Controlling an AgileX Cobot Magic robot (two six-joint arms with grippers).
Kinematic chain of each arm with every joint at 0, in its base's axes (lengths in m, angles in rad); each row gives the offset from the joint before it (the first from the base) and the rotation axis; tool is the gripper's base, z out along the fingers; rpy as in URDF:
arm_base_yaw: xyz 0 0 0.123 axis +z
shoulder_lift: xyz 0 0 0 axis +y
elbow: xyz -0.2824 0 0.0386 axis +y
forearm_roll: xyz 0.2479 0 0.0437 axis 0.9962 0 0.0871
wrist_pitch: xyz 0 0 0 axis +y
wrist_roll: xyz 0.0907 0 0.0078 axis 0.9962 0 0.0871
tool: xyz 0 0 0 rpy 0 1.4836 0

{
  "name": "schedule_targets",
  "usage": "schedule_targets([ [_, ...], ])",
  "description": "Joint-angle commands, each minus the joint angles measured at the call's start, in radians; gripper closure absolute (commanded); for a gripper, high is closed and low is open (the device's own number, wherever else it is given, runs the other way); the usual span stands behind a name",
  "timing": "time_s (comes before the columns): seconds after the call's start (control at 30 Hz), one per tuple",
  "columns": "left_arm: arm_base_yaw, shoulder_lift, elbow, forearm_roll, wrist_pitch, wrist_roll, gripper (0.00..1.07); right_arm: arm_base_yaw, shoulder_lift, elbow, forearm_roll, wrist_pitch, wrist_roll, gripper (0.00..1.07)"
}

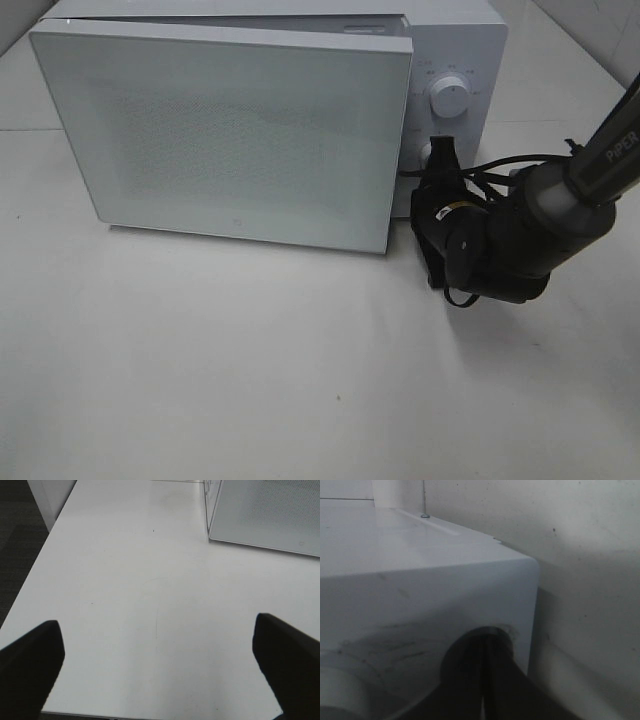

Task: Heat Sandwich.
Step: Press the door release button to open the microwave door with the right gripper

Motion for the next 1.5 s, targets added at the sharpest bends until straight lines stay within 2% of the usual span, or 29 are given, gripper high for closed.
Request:
schedule_targets([
  [0.03,-0.004,-0.016,0.0,-0.003,-0.012,0.0,0.09,-0.049,-0.004,-0.107,-0.145,-0.222,-0.018,1.07],
  [0.7,-0.004,-0.016,0.0,-0.003,-0.012,0.0,0.09,-0.053,-0.008,-0.106,-0.159,-0.155,-0.008,1.07],
  [1.2,-0.004,-0.016,0.0,-0.003,-0.012,0.0,0.09,-0.052,-0.075,-0.104,-0.114,0.137,-0.014,1.07],
  [1.5,-0.004,-0.016,0.0,-0.003,-0.012,0.0,0.09,-0.05,-0.146,0.019,-0.13,0.138,-0.004,1.07],
])
